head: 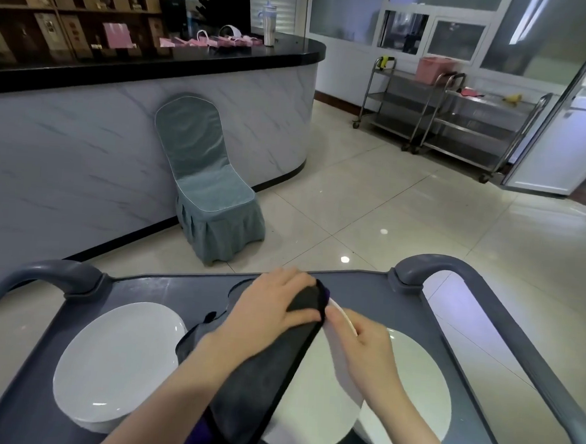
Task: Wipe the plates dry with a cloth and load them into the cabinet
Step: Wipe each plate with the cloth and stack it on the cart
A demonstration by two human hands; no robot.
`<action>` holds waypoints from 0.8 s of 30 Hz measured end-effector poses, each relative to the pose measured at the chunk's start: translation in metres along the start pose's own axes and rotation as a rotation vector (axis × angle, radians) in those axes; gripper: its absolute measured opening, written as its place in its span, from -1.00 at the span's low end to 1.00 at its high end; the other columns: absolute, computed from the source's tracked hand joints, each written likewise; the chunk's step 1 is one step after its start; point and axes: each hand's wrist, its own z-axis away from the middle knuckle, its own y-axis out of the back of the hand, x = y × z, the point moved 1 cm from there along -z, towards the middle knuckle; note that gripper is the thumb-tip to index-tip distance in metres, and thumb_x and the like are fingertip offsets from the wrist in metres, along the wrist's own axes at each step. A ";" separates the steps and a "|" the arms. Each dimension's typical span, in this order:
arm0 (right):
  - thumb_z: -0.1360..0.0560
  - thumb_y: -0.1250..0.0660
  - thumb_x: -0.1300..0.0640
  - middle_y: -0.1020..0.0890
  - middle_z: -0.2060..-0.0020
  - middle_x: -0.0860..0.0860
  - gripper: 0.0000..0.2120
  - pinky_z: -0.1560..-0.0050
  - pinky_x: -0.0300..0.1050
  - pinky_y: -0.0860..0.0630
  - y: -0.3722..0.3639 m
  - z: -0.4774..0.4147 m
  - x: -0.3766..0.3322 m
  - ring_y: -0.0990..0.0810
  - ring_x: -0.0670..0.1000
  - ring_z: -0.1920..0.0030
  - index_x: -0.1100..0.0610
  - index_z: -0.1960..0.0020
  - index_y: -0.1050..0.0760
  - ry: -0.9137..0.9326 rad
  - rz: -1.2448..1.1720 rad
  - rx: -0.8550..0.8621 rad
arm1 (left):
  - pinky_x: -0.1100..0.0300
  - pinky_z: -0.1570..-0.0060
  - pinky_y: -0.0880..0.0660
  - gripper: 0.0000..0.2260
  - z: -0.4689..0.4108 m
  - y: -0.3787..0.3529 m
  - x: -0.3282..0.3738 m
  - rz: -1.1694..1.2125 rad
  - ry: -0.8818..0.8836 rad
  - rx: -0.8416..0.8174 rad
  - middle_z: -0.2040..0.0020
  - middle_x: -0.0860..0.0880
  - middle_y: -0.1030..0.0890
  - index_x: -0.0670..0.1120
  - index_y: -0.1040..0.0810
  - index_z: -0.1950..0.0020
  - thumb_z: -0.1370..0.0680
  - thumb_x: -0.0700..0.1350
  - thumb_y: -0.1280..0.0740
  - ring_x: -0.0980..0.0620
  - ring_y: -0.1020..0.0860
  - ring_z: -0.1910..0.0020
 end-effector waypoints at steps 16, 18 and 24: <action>-0.62 -0.31 0.06 -0.18 0.38 -0.02 -0.52 0.29 -0.11 -0.12 0.034 -0.006 0.025 -0.16 -0.03 0.34 0.07 0.35 -0.13 -0.133 -0.057 0.092 | 0.09 0.23 -0.35 -0.69 0.094 -0.057 -0.014 0.792 0.930 0.334 0.33 -0.09 -0.47 -0.26 -0.47 0.19 -0.59 -0.04 -0.35 0.01 -0.40 0.28; -0.62 -0.29 0.04 -0.20 0.36 0.03 -0.54 0.24 -0.05 -0.13 0.030 -0.006 0.028 -0.18 0.00 0.32 0.15 0.33 -0.15 -0.149 -0.060 0.107 | 0.19 0.26 -0.36 -0.71 0.084 -0.046 -0.020 0.685 0.906 0.316 0.35 0.00 -0.51 -0.25 -0.48 0.22 -0.58 -0.06 -0.36 0.06 -0.41 0.30; -0.62 -0.28 0.03 -0.50 0.38 -0.05 -0.69 0.32 -0.31 -0.34 0.038 -0.033 0.001 -0.40 -0.11 0.33 0.11 0.26 -0.51 0.003 0.137 -0.090 | 0.50 0.25 -0.37 -0.88 0.042 0.003 -0.028 0.474 0.588 0.144 0.24 0.31 -0.64 0.15 -0.59 0.15 -0.55 -0.05 -0.40 0.35 -0.56 0.22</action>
